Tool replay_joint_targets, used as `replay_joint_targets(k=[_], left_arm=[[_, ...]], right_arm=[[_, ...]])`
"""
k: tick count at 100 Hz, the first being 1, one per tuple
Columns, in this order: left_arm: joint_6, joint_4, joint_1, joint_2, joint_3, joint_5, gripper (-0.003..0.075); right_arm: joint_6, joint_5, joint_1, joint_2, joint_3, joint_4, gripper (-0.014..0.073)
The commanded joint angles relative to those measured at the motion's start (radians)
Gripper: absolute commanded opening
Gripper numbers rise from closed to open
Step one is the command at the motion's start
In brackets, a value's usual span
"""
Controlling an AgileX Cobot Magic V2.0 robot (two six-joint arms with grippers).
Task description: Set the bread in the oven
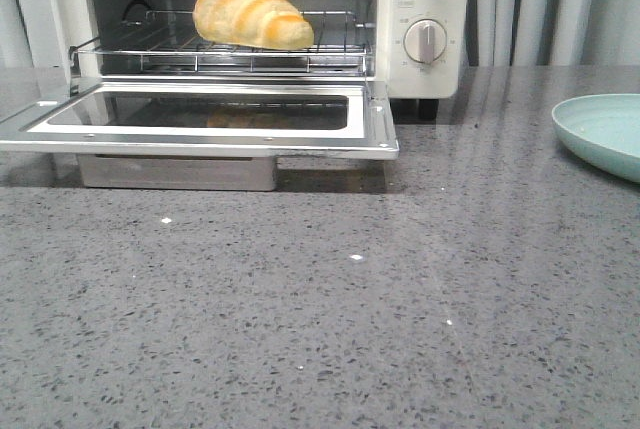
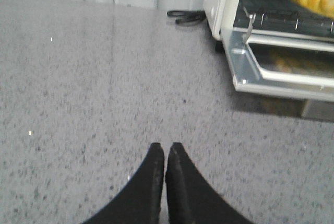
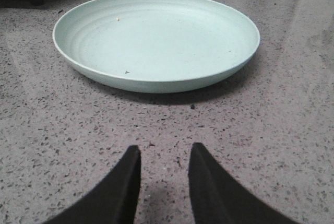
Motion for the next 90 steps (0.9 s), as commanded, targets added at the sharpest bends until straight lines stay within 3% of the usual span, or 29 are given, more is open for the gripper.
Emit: replay_joint_targets(k=[1,90], left_arm=[[0.003,-0.01,0.0,-0.028,0.022,-0.029,-0.0021],[0.029,-0.027,-0.021,-0.028,0.022,-0.018,-0.0021]], right_arm=[[-0.007,-0.017,0.003,-0.021,0.024,-0.018,0.0192],[-0.007,-0.017,0.003,-0.021,0.024,-0.018,0.0192]])
